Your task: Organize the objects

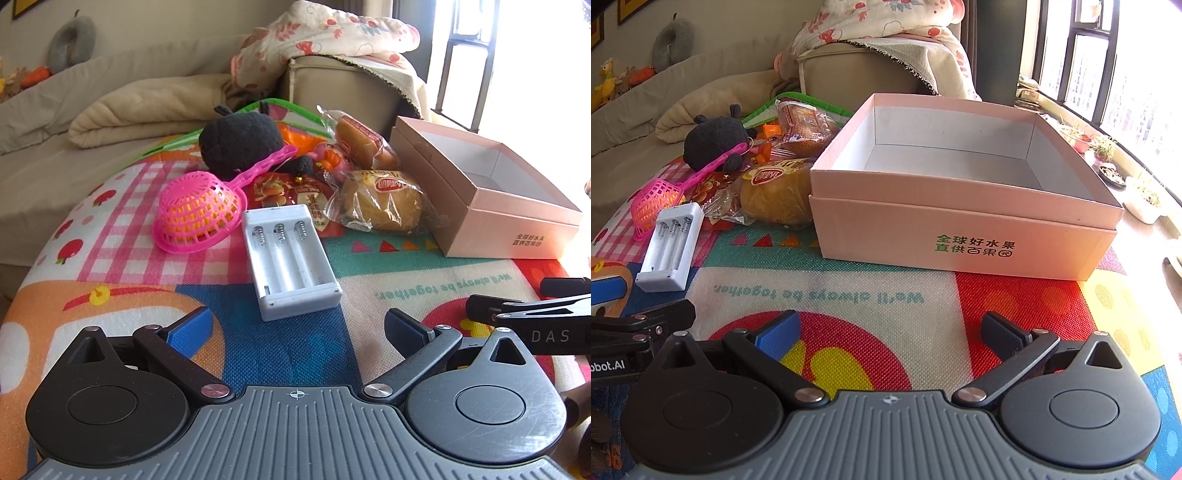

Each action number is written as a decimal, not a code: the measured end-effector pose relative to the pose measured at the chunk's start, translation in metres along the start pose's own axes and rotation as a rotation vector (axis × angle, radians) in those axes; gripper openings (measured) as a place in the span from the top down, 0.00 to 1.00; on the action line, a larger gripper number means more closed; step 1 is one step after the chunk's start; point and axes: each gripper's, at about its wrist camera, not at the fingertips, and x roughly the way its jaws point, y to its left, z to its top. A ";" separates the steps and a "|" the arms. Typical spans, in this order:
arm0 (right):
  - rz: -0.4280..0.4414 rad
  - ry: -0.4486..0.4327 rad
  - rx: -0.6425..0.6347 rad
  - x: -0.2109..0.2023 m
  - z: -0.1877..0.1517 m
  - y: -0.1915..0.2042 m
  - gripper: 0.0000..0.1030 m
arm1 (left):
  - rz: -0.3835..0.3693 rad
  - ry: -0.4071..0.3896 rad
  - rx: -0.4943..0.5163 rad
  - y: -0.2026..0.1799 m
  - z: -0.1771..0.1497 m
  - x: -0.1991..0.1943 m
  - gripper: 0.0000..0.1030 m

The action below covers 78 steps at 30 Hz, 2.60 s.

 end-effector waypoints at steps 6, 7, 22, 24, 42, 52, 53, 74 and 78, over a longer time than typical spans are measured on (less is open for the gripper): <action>-0.011 0.018 -0.007 0.000 0.002 0.002 0.00 | -0.024 -0.078 0.004 0.018 0.009 -0.022 0.00; -0.005 0.016 -0.010 0.000 0.002 0.001 0.00 | -0.019 -0.090 0.003 0.022 0.012 -0.023 0.00; -0.068 -0.217 -0.110 -0.038 0.004 0.001 0.00 | -0.030 -0.014 -0.031 0.001 0.042 0.018 0.00; -0.037 -0.208 -0.156 -0.043 0.005 0.003 0.00 | 0.000 -0.017 -0.019 -0.002 0.042 0.024 0.00; 0.206 -0.137 -0.132 -0.026 0.053 0.086 0.00 | -0.012 -0.080 -0.077 0.094 0.011 -0.039 0.48; 0.193 -0.111 -0.256 0.049 0.086 0.223 0.00 | 0.067 -0.107 -0.202 0.166 -0.005 -0.065 0.48; 0.181 -0.112 -0.266 0.054 0.087 0.229 0.00 | 0.066 -0.106 -0.207 0.169 -0.007 -0.066 0.48; 0.139 -0.189 -0.481 -0.114 -0.013 0.061 0.30 | -0.246 -0.049 -0.009 0.054 -0.007 -0.073 0.48; 0.129 -0.240 -0.428 -0.136 -0.036 0.022 0.30 | -0.316 -0.092 0.069 0.005 0.026 -0.076 0.48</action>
